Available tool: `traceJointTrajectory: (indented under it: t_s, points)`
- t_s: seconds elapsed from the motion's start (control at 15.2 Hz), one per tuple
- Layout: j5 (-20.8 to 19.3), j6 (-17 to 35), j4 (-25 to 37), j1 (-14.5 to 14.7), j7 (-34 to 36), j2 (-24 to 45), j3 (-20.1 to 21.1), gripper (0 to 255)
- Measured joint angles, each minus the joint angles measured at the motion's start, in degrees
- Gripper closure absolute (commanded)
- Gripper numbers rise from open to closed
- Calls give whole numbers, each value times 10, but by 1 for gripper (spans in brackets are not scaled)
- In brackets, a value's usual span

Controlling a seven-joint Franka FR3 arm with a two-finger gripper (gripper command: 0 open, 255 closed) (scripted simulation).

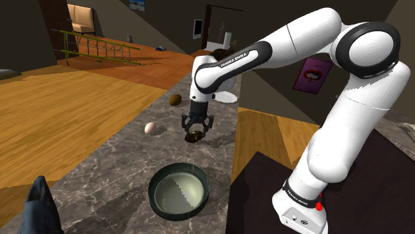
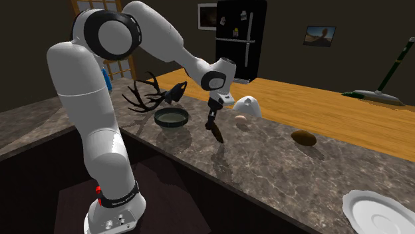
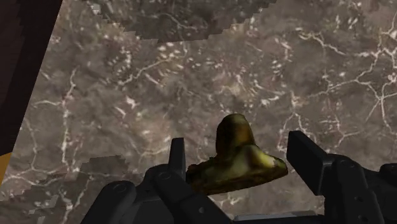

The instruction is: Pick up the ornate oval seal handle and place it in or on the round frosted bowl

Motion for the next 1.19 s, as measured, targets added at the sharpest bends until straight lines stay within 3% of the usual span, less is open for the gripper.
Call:
traceJointTrajectory:
  t_s: [1.19]
  points:
    - [-7,-137,75,-4,21,-64,-5,255]
